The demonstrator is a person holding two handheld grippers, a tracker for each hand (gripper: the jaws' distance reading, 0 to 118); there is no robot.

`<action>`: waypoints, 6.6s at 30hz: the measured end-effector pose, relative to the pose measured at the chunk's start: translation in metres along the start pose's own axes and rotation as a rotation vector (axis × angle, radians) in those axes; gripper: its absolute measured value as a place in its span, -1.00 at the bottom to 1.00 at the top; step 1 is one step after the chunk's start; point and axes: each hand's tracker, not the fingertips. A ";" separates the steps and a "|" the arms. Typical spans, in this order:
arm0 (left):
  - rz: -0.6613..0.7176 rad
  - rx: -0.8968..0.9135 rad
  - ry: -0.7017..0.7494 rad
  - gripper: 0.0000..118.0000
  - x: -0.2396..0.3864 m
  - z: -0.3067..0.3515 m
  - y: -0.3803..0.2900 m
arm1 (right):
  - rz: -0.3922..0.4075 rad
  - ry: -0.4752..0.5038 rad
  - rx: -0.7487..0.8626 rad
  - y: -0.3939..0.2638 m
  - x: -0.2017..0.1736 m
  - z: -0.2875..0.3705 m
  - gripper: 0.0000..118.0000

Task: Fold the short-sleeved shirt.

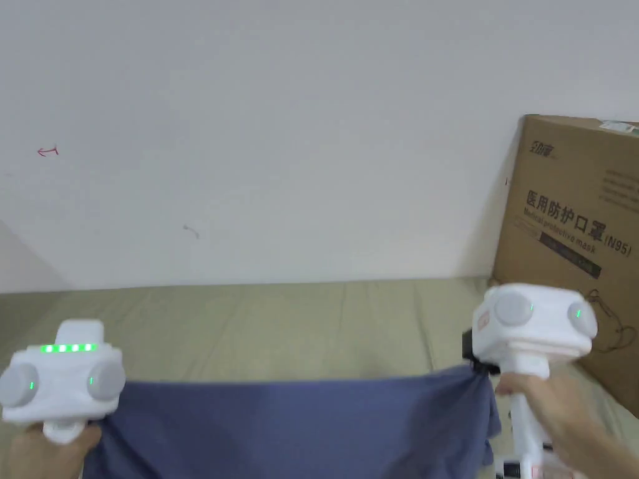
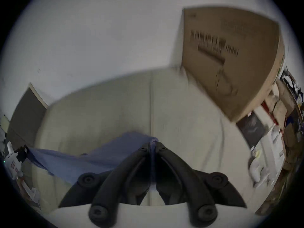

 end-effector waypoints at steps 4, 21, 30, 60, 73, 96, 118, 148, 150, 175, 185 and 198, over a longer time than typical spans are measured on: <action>-0.027 -0.070 -0.002 -0.97 0.007 -0.023 -0.048 | -0.032 -0.011 -0.104 -0.041 0.023 -0.055 -0.92; -0.079 -0.061 -0.081 -0.97 -0.100 0.181 -0.212 | 0.016 0.065 -0.098 -0.253 0.086 0.129 -0.92; -0.054 -0.167 -0.131 -0.97 -0.138 0.272 -0.348 | -0.069 0.080 -0.192 -0.417 0.147 0.192 -0.92; 0.178 -0.113 -0.320 0.92 -0.189 0.304 -0.378 | 0.058 0.134 -0.070 -0.457 0.096 0.254 -1.00; 0.076 -0.234 -0.293 -0.96 -0.146 0.278 -0.364 | 0.055 0.120 -0.084 -0.450 0.113 0.250 -1.00; 0.000 -0.142 -0.273 -0.96 -0.144 0.281 -0.290 | -0.105 0.188 -0.064 -0.344 0.133 0.229 -0.82; 0.051 -0.235 -0.295 -1.00 -0.149 0.241 -0.283 | -0.062 0.072 -0.051 -0.325 0.124 0.189 -0.98; 0.015 -0.341 -0.345 -0.83 -0.124 0.215 -0.285 | 0.083 -0.037 -0.145 -0.338 0.092 0.129 -0.53; 0.014 -0.330 -0.345 -0.83 -0.125 0.218 -0.280 | 0.101 -0.017 -0.157 -0.338 0.097 0.130 -0.70; 0.061 -0.307 -0.367 0.79 -0.174 0.272 -0.339 | -0.147 0.073 -0.117 -0.414 0.146 0.231 0.66; 0.071 -0.227 -0.418 -1.00 -0.130 0.252 -0.275 | 0.044 0.139 0.002 -0.328 0.085 0.221 -1.00; 0.004 -0.261 -0.434 -1.00 -0.070 0.197 -0.231 | -0.013 0.075 -0.097 -0.194 0.087 0.047 0.63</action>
